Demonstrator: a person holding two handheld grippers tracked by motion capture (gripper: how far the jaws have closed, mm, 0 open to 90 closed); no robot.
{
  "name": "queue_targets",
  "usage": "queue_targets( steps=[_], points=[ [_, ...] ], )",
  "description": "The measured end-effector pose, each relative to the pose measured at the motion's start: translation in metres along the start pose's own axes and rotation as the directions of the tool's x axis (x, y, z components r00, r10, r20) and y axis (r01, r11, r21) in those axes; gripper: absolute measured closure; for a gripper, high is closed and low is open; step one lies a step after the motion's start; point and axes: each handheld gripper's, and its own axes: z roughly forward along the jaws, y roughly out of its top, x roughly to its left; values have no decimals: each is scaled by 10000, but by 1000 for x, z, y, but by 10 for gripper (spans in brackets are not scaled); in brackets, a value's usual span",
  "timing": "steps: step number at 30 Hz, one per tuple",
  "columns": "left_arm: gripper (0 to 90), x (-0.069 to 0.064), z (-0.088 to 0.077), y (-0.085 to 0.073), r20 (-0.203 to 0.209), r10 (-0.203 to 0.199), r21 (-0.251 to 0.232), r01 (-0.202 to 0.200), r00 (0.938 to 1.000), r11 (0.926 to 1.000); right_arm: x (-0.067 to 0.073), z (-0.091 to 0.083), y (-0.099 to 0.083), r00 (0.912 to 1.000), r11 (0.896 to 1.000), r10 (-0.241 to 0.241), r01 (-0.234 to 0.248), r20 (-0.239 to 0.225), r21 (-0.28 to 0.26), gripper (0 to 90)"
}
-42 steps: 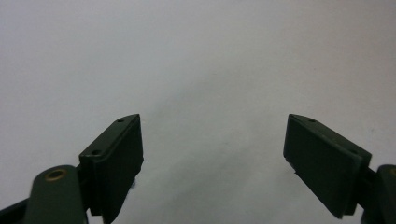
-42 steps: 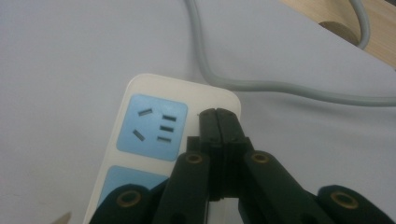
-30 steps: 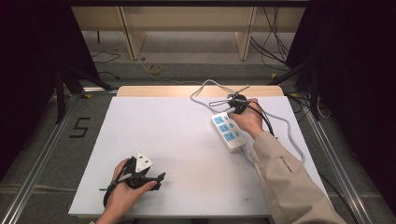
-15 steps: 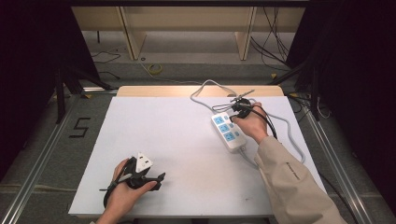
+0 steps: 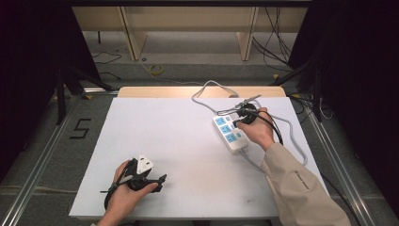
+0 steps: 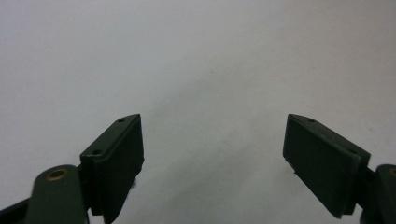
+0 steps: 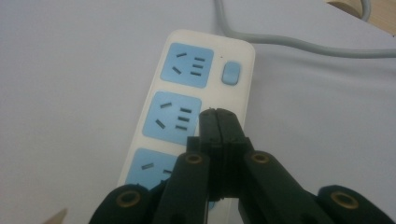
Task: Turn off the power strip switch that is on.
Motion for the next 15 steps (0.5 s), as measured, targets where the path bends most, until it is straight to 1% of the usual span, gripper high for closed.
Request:
queue_targets(
  steps=[15],
  points=[
    [201, 0, 0, 0, -1, -4, 16, 4, 10000, 10000, 10, -17, -15, 9996, 9997, -230, 229, -181, -75, 900]
  ],
)
